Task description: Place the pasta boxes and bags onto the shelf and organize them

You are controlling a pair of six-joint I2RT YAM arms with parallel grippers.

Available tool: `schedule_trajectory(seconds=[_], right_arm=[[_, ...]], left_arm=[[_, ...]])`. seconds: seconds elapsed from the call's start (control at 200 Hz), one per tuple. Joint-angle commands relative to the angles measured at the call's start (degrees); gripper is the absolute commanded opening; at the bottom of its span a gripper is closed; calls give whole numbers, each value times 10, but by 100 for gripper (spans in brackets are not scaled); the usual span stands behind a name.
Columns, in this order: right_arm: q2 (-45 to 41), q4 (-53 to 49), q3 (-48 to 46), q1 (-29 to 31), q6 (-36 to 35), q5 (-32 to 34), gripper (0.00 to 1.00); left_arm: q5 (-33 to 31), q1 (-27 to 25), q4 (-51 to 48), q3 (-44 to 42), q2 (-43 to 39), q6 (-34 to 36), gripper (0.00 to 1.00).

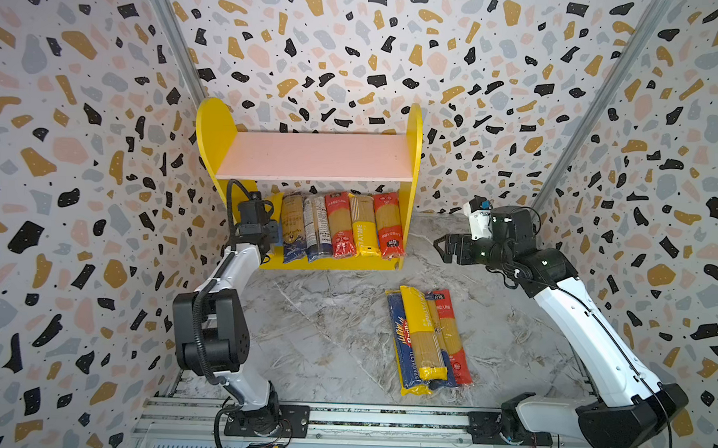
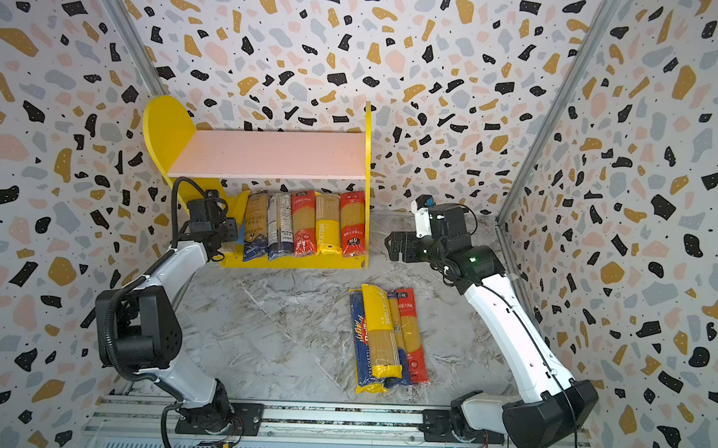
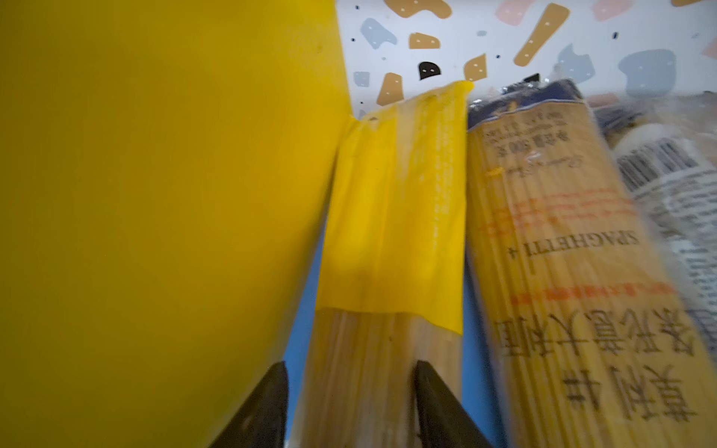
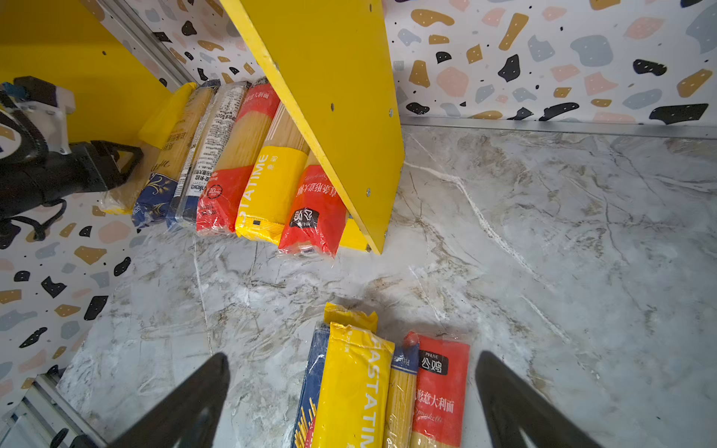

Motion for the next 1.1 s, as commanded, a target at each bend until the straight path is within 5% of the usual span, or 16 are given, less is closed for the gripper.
schedule_trajectory(seconds=[0.0,0.506,0.916,1.096], right_arm=[[-18,-8,8,11,7,-5,99],[-9,20,12,139,11,-17,99],[-18,39,-14,236,32,26,99],[-51,19,-42,239,44,70,99]], left_arm=[[-26,9,34,15,-18,-12,59],[11,8,22,5,-69,-38,69],[21,2,12,-90,-209,-130,77],[-15,-83,14,-157,-288,-161,78]])
